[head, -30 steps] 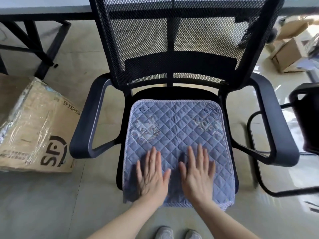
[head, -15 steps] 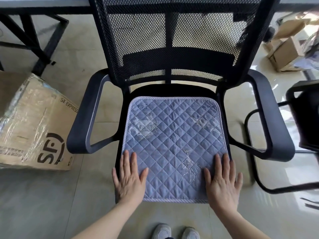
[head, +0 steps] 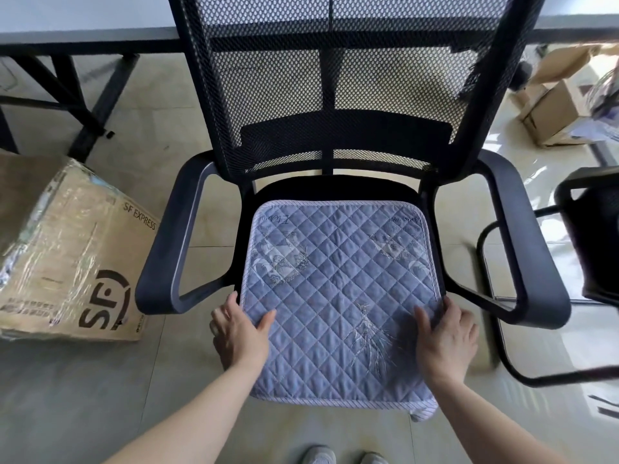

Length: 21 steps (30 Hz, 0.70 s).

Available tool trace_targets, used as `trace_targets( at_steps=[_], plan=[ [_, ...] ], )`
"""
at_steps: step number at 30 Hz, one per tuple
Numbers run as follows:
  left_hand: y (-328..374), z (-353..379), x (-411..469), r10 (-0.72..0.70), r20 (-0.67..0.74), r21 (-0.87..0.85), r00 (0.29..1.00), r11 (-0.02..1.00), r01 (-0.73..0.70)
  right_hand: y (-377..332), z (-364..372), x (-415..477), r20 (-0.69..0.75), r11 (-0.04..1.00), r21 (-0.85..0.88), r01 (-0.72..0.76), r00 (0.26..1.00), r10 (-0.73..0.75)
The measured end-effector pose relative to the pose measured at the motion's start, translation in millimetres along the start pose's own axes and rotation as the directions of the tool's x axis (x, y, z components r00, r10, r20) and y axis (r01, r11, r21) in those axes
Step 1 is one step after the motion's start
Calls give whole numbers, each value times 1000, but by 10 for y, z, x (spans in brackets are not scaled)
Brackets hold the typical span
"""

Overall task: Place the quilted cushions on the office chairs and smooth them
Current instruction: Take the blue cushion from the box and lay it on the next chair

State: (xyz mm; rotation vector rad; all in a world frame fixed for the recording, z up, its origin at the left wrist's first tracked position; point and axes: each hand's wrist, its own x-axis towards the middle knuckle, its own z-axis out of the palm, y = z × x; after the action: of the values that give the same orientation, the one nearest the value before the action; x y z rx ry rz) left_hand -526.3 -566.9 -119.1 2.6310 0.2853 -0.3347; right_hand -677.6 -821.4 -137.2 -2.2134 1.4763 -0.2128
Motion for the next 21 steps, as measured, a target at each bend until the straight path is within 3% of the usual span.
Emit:
trace_targets(
  at_steps=[4, 8, 21],
  plan=[
    [-1, -1, 241, -114, 32, -174, 993, 978, 117, 17, -37, 192, 78, 992, 96, -79, 994, 71],
    [21, 24, 295, -94, 38, -203, 995, 974, 100, 96, -51, 275, 147, 996, 64, -59, 988, 49],
    [324, -60, 771, -50, 50, -243, 998, 968, 61, -271, 55, 631, 72, 999, -35, -1, 997, 3]
  ],
)
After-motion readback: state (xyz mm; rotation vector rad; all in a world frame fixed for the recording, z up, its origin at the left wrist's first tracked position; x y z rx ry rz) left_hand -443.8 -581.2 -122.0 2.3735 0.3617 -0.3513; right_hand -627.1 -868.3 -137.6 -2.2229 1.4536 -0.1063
